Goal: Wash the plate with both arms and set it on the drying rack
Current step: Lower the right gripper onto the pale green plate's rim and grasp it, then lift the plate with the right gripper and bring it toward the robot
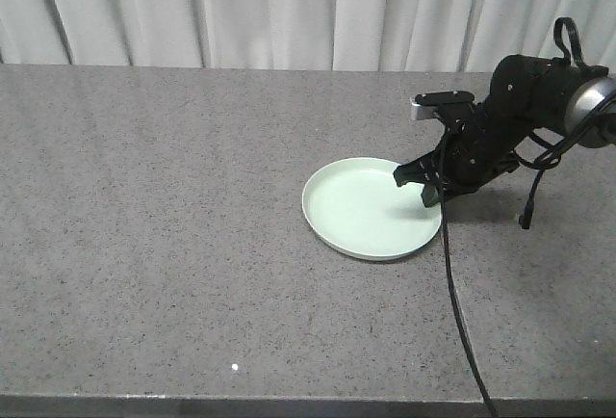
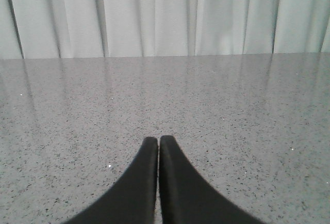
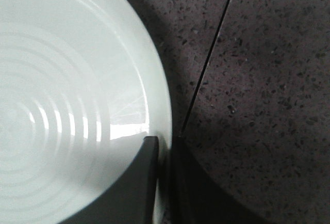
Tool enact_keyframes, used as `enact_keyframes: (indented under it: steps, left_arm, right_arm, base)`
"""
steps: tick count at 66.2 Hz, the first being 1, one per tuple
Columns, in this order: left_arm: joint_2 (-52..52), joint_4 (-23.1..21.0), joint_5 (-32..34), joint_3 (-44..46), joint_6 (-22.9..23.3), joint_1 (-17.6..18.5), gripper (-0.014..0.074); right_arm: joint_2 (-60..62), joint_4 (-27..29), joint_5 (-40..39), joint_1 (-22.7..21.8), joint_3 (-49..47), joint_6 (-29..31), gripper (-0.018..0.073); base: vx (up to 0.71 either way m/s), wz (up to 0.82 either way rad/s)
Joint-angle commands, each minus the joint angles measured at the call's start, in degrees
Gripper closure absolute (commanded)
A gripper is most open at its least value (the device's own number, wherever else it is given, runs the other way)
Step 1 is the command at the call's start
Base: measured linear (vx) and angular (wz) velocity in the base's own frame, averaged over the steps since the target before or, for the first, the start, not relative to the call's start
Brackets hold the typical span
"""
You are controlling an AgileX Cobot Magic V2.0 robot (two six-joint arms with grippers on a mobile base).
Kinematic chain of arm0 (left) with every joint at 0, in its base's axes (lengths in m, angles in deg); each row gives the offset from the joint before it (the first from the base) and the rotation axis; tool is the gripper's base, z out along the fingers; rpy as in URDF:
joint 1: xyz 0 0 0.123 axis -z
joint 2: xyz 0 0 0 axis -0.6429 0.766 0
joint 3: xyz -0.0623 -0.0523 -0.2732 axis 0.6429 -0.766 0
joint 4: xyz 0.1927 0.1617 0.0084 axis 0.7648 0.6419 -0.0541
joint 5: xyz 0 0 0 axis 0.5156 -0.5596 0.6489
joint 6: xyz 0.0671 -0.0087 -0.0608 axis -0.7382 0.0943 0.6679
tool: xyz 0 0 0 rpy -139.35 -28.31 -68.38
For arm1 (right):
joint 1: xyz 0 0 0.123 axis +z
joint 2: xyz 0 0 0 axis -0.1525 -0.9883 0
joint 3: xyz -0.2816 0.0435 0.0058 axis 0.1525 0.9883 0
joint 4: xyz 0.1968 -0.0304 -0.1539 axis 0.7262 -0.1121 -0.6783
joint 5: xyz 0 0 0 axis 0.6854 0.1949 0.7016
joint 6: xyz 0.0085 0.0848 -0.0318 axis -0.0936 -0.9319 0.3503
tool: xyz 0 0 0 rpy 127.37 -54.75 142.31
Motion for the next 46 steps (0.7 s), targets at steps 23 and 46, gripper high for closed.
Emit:
enact_keyframes:
  steps: [23,46]
  left_arm:
    - [-0.9,-0.2,4.2,-1.2,0.5,0.0,0.0602]
    - [-0.9,-0.2,4.2,-1.2,0.5,0.0,0.0602]
  right_arm:
    - [16.7,17.1,2.5,-6.8,-0.8,10.4,0.0568]
    - [38.9,37.5,10.7,-19.9,8.5,26.6,0.0568]
  base:
    - [0.00,0.00]
    - [0.00,0.00]
